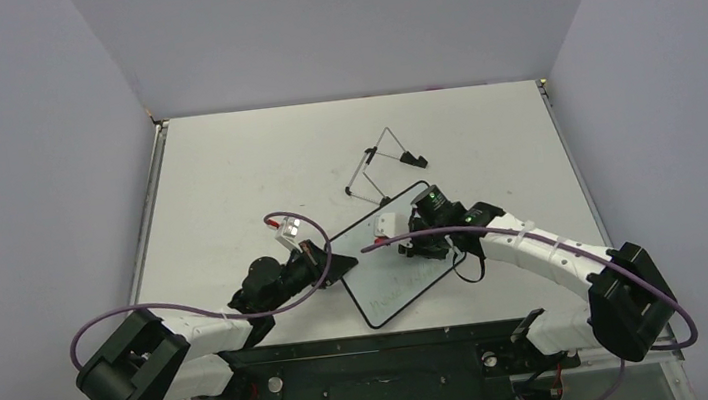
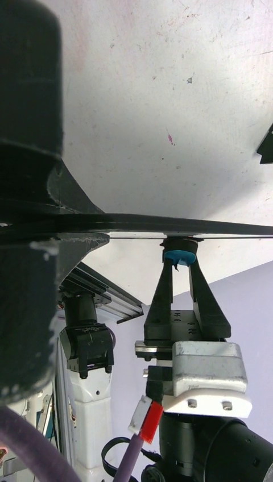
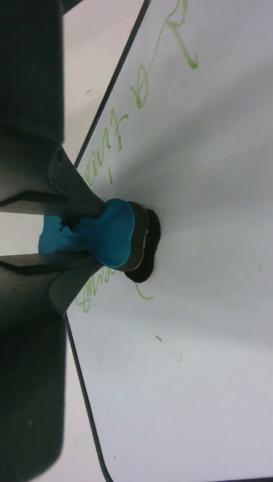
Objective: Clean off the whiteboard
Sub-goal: Erase the whiteboard at the center of the board.
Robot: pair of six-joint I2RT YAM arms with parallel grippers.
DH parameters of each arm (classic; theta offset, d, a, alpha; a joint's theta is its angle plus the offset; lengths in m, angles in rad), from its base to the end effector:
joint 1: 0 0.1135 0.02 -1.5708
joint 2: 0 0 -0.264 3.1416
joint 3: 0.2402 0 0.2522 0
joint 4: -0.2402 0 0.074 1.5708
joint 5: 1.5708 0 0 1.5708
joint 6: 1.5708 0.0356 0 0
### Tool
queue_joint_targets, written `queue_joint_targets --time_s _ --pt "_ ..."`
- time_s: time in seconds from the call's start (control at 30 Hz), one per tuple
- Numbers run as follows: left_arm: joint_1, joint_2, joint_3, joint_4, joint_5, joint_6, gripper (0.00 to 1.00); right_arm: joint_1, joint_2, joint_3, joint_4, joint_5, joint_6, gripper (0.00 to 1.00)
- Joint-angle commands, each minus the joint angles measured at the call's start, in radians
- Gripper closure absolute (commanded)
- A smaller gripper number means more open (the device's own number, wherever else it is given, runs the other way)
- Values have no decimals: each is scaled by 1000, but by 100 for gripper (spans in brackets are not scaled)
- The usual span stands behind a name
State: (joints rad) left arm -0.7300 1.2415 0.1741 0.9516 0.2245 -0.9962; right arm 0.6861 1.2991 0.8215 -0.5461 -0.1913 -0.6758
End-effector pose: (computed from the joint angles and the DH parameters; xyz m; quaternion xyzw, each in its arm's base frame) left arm 0.1537 -0.1482 0.1651 -0.0247 0.7455 -0.5565 0.3660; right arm 0.1899 0.1642 0.2155 -0.6234 0.7284 0.0933 0.2684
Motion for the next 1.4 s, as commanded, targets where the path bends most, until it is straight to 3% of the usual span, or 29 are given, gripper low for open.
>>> queue_joint_targets --time_s 0.0,0.2,0.3,0.53,0.9,1.2,1.3,1.37 --pt "-5 2 44 162 67 -25 100 37 -19 48 -13 -134 -53 100" --pt "-5 6 48 164 70 -26 100 106 -2 47 -124 -237 -171 100" --pt "-5 5 49 163 70 -27 100 91 3 43 -63 -148 -106 100" --pt "-5 17 48 175 87 -28 100 -71 -22 32 108 7 81 100" --pt "-6 -5 40 166 93 -21 100 49 14 63 -146 -281 -149 100" --pt "-6 -14 51 135 106 -3 100 -103 -12 43 76 -59 55 100" --pt "-5 -11 51 132 108 -1 100 -124 -41 50 11 -157 20 100" --pt "-5 -15 51 123 107 3 100 -118 -70 68 -93 -329 -61 100"
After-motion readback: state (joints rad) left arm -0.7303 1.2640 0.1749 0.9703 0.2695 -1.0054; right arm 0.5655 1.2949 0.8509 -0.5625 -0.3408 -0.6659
